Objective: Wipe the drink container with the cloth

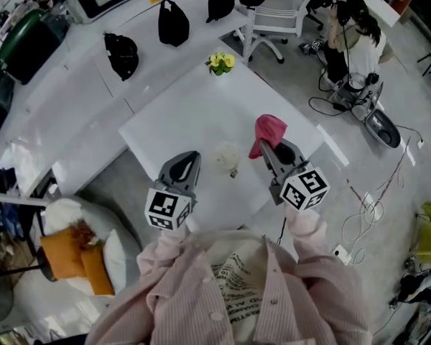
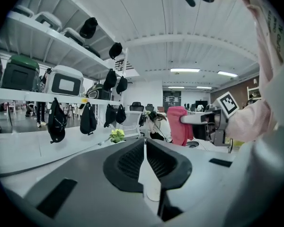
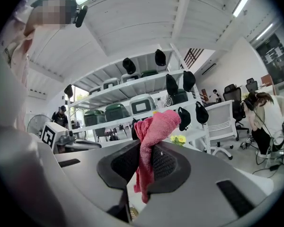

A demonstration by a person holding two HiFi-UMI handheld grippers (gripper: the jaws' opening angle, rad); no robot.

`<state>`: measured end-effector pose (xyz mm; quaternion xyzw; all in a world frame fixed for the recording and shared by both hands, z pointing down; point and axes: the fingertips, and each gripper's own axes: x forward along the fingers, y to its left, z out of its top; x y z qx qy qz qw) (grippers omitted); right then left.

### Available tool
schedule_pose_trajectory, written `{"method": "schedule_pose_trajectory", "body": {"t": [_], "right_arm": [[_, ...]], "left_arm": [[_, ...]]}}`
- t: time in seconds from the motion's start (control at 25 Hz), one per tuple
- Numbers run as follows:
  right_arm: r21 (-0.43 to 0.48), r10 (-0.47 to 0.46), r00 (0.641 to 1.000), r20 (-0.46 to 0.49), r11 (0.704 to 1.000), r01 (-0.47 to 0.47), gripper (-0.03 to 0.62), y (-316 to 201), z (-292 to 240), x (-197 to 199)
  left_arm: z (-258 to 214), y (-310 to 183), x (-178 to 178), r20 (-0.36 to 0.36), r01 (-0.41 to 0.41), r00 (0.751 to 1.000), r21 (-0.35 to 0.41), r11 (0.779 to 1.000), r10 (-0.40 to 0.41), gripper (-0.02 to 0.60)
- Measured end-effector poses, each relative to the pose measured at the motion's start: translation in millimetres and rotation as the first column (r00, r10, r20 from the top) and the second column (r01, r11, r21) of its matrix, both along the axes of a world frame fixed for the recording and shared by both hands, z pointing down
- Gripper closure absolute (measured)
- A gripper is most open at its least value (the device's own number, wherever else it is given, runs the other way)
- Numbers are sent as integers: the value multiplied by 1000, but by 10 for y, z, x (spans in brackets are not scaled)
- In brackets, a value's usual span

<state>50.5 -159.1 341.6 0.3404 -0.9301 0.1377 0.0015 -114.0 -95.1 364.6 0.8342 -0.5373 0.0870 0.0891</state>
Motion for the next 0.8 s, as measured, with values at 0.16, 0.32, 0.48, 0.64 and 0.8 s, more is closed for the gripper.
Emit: {"method": "schedule_pose_trajectory", "body": {"t": [0.16,0.32,0.48,0.64,0.8], "right_arm": [[9,27,999,32,1000,-28,554,109,-128,105],[15,59,996,66,998,-60,554,173,-215,208],[31,94,993,74,995,-96,556,235,-297,324],[44,114,991,72,992,-117,554,260,-350,398],[50,133,987,87,989,-138,555,282,-379,457]], "left_arm": [[-130,44,-71,3,15,1000,25,1000,-15,569],[-254,93,-142,14,28,999,56,998,-29,571],[-337,142,-222,18,47,999,78,996,-48,572],[-391,157,-283,8,60,998,93,994,-61,578],[-417,175,-294,-1,61,998,102,993,-61,578]]}}
